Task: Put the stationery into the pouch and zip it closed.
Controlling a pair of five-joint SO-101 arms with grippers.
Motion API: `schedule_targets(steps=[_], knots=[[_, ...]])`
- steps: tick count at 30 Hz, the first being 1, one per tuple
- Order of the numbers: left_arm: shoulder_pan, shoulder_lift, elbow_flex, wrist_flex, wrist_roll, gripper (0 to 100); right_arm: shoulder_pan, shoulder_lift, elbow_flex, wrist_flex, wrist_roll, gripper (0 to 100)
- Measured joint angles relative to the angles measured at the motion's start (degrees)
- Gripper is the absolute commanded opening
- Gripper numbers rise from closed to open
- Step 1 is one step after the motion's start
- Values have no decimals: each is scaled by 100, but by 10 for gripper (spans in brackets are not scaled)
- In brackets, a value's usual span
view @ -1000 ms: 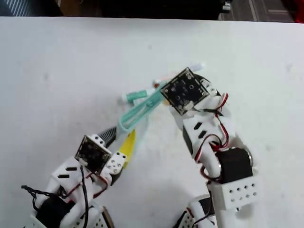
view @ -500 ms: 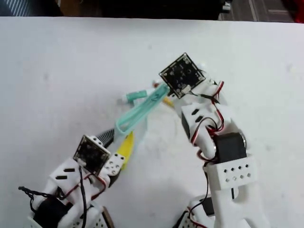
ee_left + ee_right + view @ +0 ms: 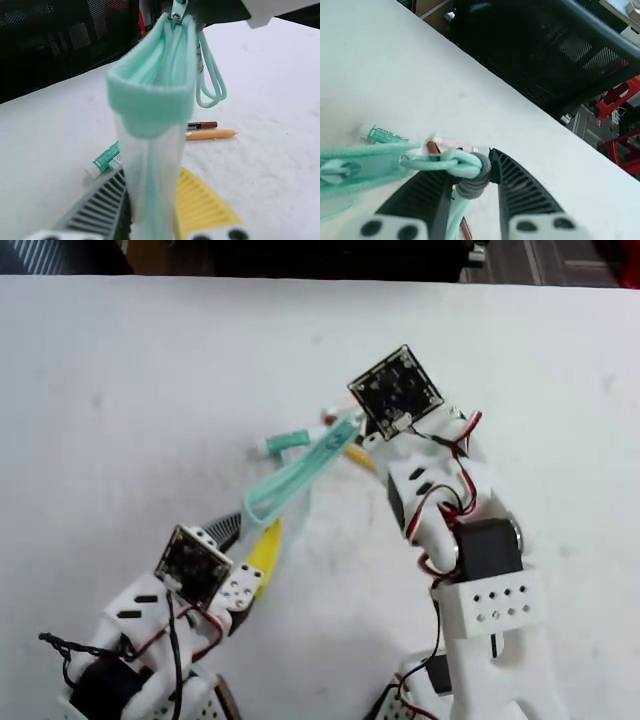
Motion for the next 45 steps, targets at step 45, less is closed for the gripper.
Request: schedule_targets(steps=[45], knots=[[-1538,0,193,-343,651,28,897,5055,-1046,-185,-141,149]])
